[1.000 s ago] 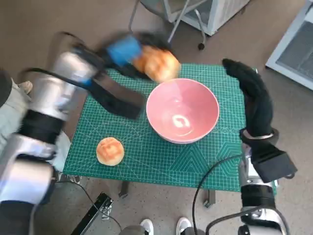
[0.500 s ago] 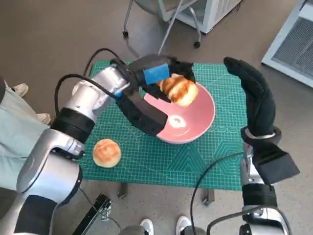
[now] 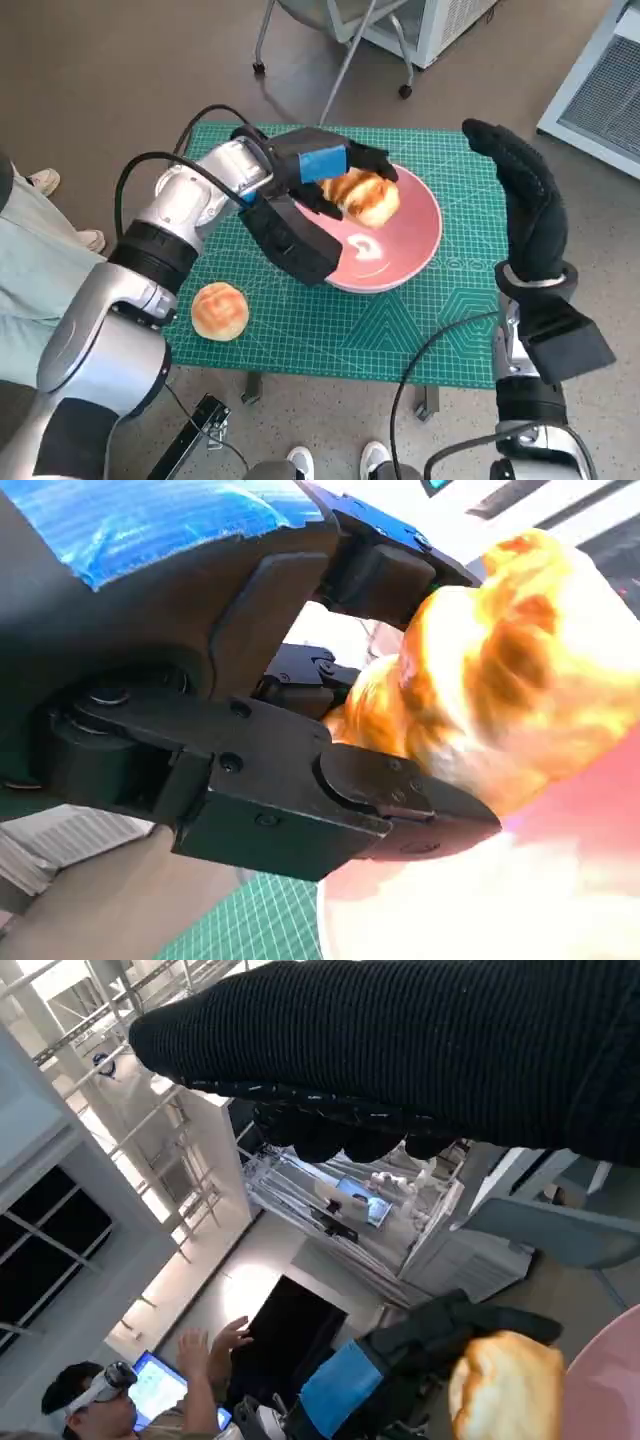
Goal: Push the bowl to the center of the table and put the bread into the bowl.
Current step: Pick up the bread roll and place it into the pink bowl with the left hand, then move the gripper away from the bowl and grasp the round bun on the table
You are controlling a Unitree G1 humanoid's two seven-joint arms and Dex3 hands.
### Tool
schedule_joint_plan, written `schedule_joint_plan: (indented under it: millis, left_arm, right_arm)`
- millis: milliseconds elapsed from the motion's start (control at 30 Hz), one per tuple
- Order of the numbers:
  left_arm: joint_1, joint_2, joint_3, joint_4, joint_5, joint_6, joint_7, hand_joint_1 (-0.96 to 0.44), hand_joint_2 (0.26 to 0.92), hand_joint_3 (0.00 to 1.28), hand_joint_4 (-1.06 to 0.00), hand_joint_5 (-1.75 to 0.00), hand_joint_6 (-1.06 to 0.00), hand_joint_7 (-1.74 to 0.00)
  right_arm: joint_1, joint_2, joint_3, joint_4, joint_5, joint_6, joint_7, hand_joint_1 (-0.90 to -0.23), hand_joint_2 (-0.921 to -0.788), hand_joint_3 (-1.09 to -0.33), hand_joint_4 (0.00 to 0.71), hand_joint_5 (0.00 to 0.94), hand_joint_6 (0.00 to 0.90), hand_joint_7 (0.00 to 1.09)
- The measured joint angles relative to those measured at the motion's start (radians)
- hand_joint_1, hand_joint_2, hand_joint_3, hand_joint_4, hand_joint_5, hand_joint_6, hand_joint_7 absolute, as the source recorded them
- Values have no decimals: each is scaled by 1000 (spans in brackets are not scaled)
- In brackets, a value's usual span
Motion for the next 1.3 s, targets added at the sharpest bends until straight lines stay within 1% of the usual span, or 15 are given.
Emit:
schedule_joint_plan:
  millis: [133,300,500,733,833,1067,1300]
  left_arm:
    - [6,20,24,-28,-34,-10,-36,-39,859,34,-314,0,-559,-45]
    - [32,60,83,-114,-114,-6,-125,-19,867,27,-317,-4,-570,-39]
    - [110,136,176,-289,-235,9,-271,23,886,26,-388,-25,-608,-43]
    - [257,264,305,-543,-398,24,-429,60,890,15,-534,-40,-668,-45]
    - [331,331,366,-646,-465,25,-479,70,890,13,-562,-42,-683,-48]
    - [493,474,504,-798,-592,5,-542,110,887,8,-548,-19,-679,-41]
    - [651,577,620,-872,-668,-41,-555,137,880,4,-551,-13,-673,-35]
  right_arm:
    - [2,0,0,0,-1,-1,-4,-577,-921,-805,358,39,32,778]
    - [5,2,0,0,-1,-2,-6,-579,-921,-804,360,38,33,775]
    - [7,8,2,-3,-2,-3,-13,-583,-921,-803,360,36,34,774]
    - [17,15,5,-17,-2,-1,-14,-588,-921,-804,360,33,33,776]
    - [23,18,8,-27,-1,6,-14,-589,-921,-804,360,32,32,778]
    - [33,18,9,-47,2,32,-14,-588,-921,-807,357,28,29,783]
    - [36,20,16,-73,2,61,-14,-587,-921,-816,355,26,24,794]
